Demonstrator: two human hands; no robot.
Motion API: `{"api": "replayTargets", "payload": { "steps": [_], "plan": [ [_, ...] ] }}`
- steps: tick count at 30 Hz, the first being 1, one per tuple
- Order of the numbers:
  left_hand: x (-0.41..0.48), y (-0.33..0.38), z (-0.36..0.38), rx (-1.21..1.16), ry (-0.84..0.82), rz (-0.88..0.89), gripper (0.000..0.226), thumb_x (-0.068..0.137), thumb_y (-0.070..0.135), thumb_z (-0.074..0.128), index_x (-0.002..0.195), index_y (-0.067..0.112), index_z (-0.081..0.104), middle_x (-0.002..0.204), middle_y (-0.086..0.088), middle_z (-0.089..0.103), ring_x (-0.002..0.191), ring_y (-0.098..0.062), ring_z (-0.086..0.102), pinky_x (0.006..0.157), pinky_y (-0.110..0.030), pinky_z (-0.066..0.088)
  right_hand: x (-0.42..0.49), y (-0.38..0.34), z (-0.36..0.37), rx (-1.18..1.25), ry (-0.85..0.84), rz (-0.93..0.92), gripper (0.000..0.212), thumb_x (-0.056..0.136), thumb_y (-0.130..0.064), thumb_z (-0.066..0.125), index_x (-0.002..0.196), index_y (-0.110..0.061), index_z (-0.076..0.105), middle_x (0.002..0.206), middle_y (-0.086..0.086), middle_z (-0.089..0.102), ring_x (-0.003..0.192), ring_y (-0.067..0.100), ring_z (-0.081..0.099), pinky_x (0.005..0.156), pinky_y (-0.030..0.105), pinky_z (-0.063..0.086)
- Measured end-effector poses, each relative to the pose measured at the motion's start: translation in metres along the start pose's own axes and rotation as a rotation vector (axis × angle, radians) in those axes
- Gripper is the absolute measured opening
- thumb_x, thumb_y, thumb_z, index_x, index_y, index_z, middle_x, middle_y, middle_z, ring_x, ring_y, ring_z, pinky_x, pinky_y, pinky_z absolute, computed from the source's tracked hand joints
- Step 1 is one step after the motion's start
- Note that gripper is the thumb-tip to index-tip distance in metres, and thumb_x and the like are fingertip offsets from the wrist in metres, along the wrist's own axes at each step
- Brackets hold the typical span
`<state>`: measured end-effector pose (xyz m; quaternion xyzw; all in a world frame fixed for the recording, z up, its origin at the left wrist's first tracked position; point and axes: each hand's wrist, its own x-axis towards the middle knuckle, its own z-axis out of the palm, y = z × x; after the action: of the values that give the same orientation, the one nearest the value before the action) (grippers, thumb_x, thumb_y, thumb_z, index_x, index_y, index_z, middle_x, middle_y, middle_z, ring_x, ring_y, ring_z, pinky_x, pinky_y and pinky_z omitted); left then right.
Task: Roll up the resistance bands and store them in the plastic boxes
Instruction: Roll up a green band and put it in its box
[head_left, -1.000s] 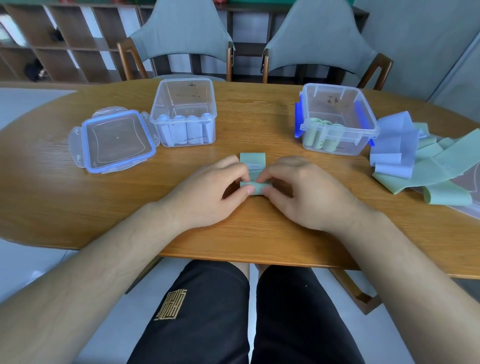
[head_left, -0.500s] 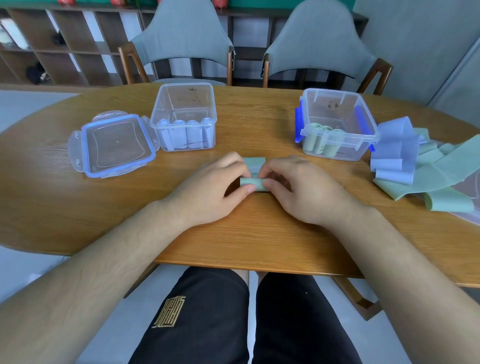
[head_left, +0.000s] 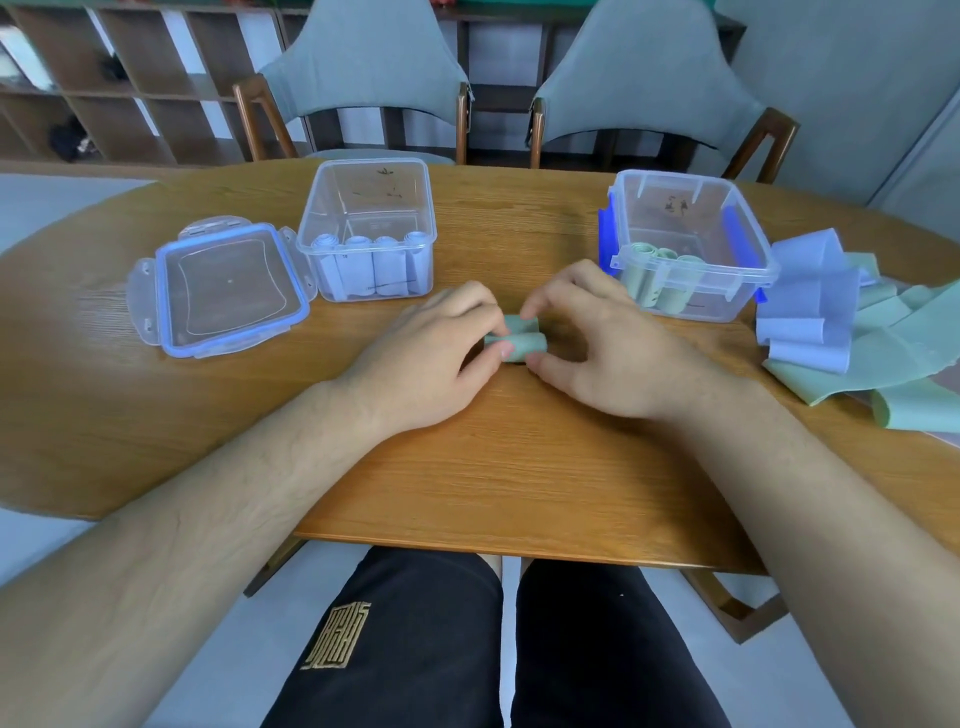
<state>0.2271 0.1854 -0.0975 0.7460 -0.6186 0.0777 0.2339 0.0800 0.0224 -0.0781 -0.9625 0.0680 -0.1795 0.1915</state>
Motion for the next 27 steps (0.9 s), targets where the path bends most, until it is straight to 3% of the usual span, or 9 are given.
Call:
{"api": "replayTargets", "payload": {
  "steps": [5,9,12,17,22,27],
  "plan": [
    [0.011,0.0,0.005,0.062,0.034,0.005,0.022,0.103,0.029,0.046,0.121,0.02,0.055,0.117,0.005,0.049,0.107,-0.017,0.047,0.094,-0.036,0.043,0.022,0.008,-0.004,0.049,-0.078,0.036,0.02,0.083,-0.029,0.075,0.102,-0.025,0.07,0.109,-0.009,0.047,0.11,0.011,0.047,0.102,0.034,0.041],
    [0.034,-0.001,0.002,0.036,-0.002,0.016,0.016,0.096,0.029,0.048,0.097,0.017,0.058,0.106,0.006,0.049,0.101,-0.016,0.046,0.089,-0.042,0.046,0.037,0.012,0.001,0.006,-0.117,0.135,0.021,0.091,-0.035,0.062,0.101,-0.02,0.073,0.108,-0.006,0.05,0.11,0.014,0.047,0.101,0.034,0.041],
    [0.042,-0.011,0.001,-0.038,-0.058,0.03,0.02,0.086,0.038,0.054,0.095,0.021,0.058,0.104,0.01,0.049,0.1,-0.012,0.046,0.089,-0.041,0.047,0.034,0.014,0.013,0.085,-0.032,0.17,0.031,0.089,-0.041,0.053,0.097,-0.019,0.073,0.105,-0.003,0.053,0.103,0.015,0.052,0.093,0.029,0.042],
    [0.037,-0.025,0.012,-0.123,-0.039,0.034,0.023,0.087,0.032,0.068,0.105,0.022,0.058,0.104,0.013,0.05,0.102,-0.01,0.05,0.091,-0.038,0.046,0.027,0.016,0.022,0.216,0.092,0.159,0.027,0.093,-0.023,0.06,0.119,-0.02,0.066,0.103,-0.006,0.056,0.085,0.003,0.053,0.081,0.008,0.038],
    [0.036,-0.03,0.012,-0.156,-0.042,0.034,0.023,0.093,0.032,0.063,0.113,0.022,0.061,0.106,0.013,0.051,0.103,-0.008,0.051,0.094,-0.033,0.045,0.026,0.016,0.02,0.29,0.035,0.09,0.03,0.087,-0.013,0.07,0.115,-0.021,0.065,0.097,-0.019,0.054,0.09,0.002,0.052,0.085,0.012,0.042],
    [0.037,-0.029,0.01,-0.31,0.003,-0.119,0.036,0.093,0.039,0.061,0.125,0.025,0.051,0.112,0.013,0.056,0.107,0.001,0.052,0.088,-0.015,0.042,0.03,0.02,0.023,0.419,0.108,0.199,0.025,0.097,-0.016,0.061,0.122,-0.019,0.059,0.096,-0.013,0.058,0.085,0.008,0.056,0.083,0.019,0.047]
  ]
}}
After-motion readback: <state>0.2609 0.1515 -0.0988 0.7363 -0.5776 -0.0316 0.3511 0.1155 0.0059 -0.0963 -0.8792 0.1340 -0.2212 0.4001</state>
